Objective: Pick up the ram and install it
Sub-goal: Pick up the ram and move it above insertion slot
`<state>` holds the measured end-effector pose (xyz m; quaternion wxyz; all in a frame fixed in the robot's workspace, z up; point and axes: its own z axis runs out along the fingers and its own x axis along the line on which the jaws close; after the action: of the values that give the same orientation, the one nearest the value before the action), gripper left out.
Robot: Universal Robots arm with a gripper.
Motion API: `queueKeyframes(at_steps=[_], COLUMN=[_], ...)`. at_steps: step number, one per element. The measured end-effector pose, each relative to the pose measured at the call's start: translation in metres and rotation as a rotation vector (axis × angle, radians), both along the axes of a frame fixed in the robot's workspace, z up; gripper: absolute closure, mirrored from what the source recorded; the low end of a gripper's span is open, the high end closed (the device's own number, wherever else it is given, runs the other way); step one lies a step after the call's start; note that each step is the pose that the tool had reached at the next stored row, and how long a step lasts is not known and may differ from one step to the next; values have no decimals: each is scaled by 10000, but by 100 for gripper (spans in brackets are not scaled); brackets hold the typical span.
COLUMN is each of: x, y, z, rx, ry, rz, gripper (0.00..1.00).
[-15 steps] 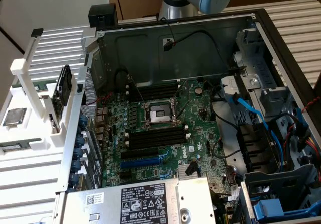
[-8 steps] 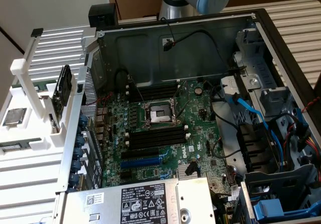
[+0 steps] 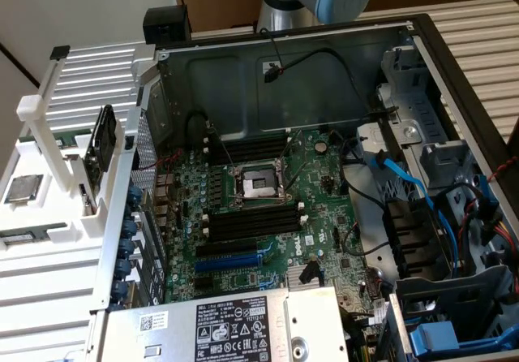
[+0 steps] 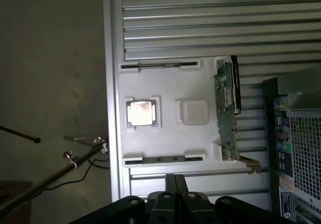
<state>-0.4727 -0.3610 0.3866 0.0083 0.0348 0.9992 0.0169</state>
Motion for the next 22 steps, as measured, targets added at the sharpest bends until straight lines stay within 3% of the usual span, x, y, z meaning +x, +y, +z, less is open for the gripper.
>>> queueKeyframes(at_steps=[12,22], x=[0,0], y=[0,0], z=[0,0], rx=[0,1], ry=[-8,-11], rz=[91,1913], gripper=[89,89])
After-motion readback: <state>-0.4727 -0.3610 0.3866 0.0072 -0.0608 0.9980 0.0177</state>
